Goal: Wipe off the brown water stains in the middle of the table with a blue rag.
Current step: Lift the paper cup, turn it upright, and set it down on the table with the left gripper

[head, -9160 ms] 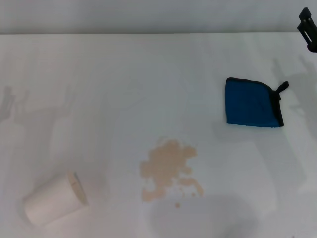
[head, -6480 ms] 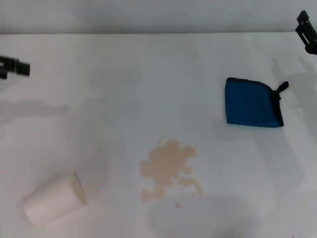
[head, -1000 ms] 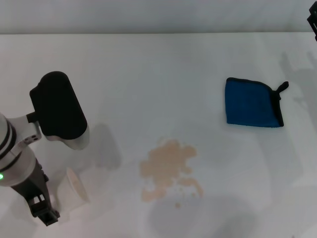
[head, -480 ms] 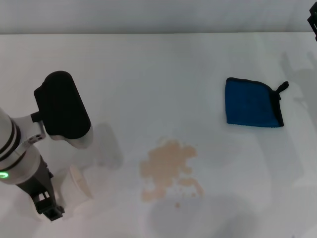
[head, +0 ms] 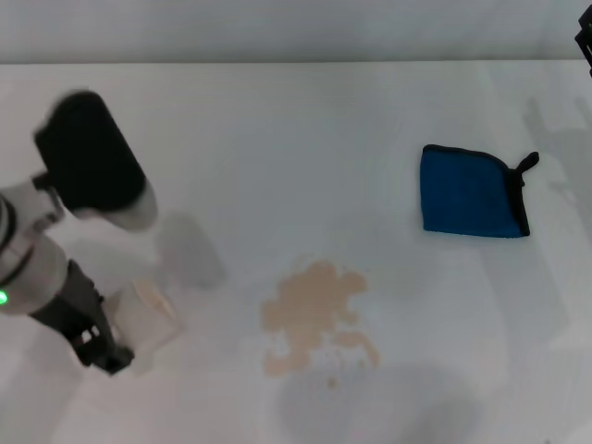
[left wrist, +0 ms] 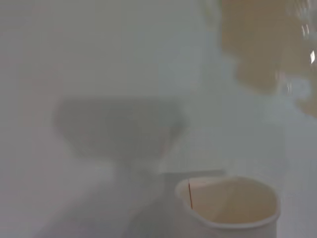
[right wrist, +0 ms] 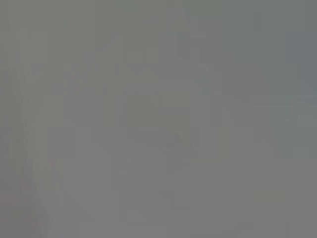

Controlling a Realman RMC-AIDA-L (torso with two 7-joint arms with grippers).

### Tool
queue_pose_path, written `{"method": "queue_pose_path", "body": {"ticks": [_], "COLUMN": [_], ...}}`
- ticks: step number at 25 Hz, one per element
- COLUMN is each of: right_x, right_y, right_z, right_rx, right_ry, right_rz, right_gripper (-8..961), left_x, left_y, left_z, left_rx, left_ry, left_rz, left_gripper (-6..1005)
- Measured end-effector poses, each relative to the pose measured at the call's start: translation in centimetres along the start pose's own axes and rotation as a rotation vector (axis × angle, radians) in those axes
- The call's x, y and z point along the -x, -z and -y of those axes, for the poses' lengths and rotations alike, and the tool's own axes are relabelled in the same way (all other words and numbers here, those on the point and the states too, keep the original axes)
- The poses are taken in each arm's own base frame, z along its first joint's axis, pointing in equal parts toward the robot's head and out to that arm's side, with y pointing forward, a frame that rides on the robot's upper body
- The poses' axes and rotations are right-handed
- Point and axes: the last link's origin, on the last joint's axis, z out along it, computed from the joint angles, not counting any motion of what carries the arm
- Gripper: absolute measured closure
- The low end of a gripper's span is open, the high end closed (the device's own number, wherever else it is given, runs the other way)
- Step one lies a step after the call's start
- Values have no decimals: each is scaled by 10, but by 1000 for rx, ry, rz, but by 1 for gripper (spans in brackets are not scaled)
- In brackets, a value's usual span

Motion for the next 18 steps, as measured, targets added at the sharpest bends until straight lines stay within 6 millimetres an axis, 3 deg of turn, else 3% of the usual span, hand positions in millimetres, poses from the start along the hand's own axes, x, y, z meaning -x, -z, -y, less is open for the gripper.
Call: {"method": "queue_pose_path", "body": {"ticks": [7, 18], "right_x": [1, 2], "right_y": [-1, -2], "right_z": [-1, -1], "right_rx": [2, 4], "right_ry": [-1, 2], "right_rz": [2, 4], "right_gripper": [158, 158], "left_x": [11, 42], "left_y": [21, 17], "left_z": [26, 52], "left_rx": [48, -68], "left_ry": [203, 441], "left_rz": [-214, -364], "left_gripper": [353, 412]}}
